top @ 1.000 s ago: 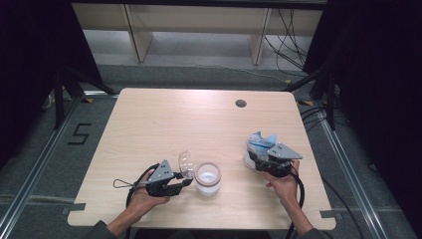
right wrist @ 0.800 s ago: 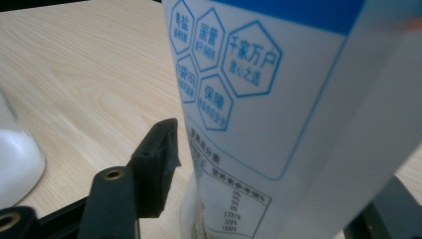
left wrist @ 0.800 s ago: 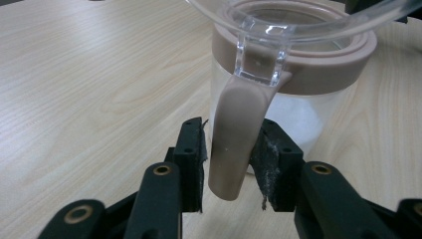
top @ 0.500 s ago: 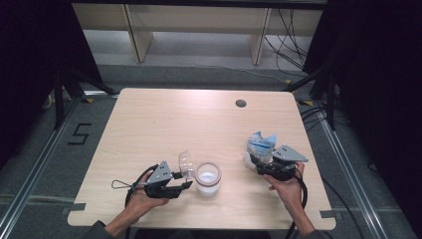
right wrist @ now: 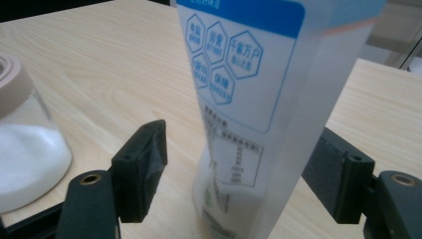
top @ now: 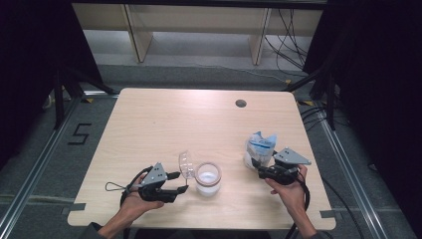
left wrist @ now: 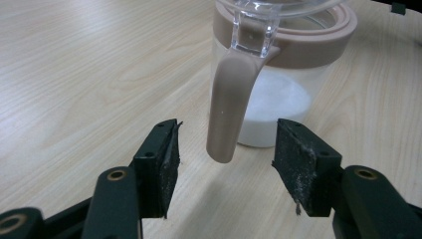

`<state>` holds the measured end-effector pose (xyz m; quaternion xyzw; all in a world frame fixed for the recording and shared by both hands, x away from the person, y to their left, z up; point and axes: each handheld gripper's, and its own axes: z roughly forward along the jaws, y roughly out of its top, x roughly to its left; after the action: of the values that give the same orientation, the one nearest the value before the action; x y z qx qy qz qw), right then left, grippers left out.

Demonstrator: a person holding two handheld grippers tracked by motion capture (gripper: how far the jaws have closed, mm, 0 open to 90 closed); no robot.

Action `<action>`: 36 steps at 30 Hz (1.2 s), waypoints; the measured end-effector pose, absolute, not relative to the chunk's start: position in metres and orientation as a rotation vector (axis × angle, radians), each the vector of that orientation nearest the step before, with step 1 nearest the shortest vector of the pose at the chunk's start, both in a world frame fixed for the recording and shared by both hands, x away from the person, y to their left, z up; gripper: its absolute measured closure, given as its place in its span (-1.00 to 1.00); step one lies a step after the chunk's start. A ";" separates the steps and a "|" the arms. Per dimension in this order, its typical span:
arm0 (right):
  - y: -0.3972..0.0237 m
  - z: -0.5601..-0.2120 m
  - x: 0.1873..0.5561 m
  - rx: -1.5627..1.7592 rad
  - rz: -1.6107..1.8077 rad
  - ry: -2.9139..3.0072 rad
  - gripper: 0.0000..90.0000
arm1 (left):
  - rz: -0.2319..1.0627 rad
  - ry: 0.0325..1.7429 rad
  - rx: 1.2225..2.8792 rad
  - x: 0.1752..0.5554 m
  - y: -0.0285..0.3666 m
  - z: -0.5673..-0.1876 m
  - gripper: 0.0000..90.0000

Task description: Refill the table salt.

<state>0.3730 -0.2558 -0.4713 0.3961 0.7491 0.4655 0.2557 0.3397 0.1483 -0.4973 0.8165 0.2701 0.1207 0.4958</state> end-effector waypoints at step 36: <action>-0.277 -0.469 0.330 1.109 1.287 2.048 -0.38 | 0.301 0.770 1.921 0.323 0.168 -0.487 -0.15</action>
<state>0.3295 -0.2770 -0.4691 0.4049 0.7475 0.4698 0.2380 0.3230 0.1685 -0.4867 0.7946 0.3187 0.1246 0.5014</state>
